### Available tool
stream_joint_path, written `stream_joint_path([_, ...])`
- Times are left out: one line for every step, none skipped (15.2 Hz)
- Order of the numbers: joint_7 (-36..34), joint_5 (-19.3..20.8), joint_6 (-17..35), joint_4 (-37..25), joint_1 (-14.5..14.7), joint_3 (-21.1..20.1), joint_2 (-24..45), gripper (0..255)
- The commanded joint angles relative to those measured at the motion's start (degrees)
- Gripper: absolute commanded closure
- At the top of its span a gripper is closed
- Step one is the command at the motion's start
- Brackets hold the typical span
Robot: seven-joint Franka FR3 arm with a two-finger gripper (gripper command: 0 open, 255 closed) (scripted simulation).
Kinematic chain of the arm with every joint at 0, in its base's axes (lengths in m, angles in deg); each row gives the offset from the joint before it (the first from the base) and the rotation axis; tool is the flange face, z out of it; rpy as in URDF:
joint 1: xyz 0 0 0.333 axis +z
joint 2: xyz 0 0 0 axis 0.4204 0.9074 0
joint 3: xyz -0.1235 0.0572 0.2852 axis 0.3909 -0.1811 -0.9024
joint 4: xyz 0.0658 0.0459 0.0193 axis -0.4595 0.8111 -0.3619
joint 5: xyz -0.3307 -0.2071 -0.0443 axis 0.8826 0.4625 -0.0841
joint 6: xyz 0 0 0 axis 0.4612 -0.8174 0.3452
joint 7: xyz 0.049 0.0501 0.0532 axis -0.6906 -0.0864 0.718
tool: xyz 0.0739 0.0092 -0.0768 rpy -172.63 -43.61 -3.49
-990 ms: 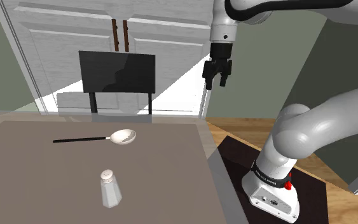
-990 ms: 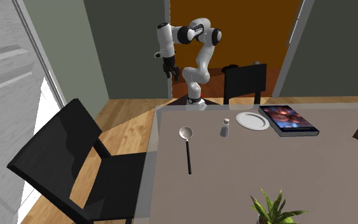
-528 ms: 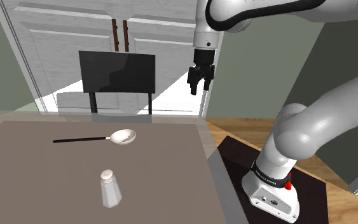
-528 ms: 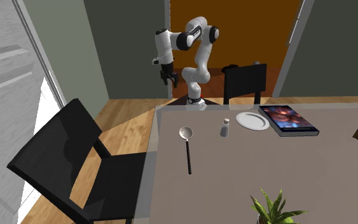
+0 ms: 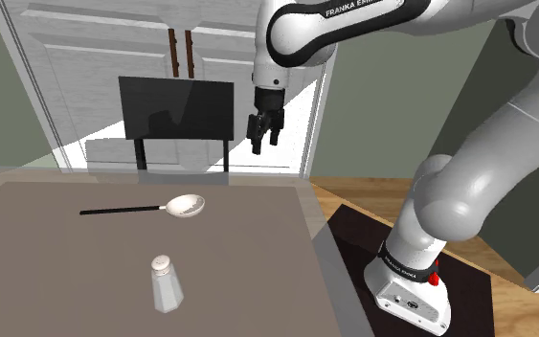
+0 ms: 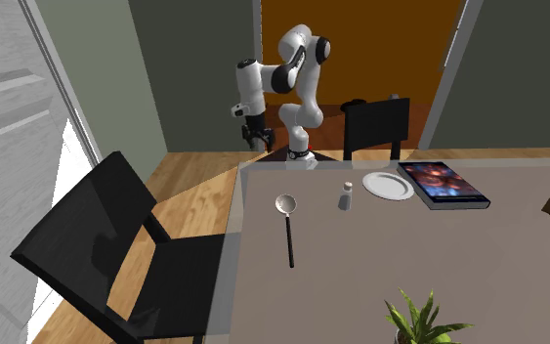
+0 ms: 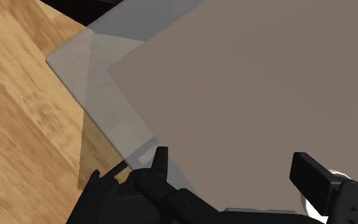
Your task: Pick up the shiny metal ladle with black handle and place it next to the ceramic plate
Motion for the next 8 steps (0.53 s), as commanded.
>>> stream_joint_path([1.3,-0.4,2.7,-2.5,1.1,-0.8,4.4,0])
stream_joint_path([1.9,-0.5,3.8,-3.5,1.6,-1.2,6.2,0])
stream_joint_path([2.5,-0.6,4.8,-4.6,2.1,-1.6,8.0,0])
stream_joint_path([3.1,-0.7,5.8,-5.7,2.5,-2.0,9.8,0])
stream_joint_path([3.7,-0.7,6.7,-6.9,3.0,-2.4,11.6,0])
stream_joint_path([4.3,-0.8,7.6,-8.2,3.4,-2.8,13.3,0])
stream_joint_path([4.8,-0.7,8.4,-9.4,3.8,-3.3,15.1,0])
stream_joint_path([5.4,-0.7,9.2,-10.7,4.3,-3.7,16.8,0])
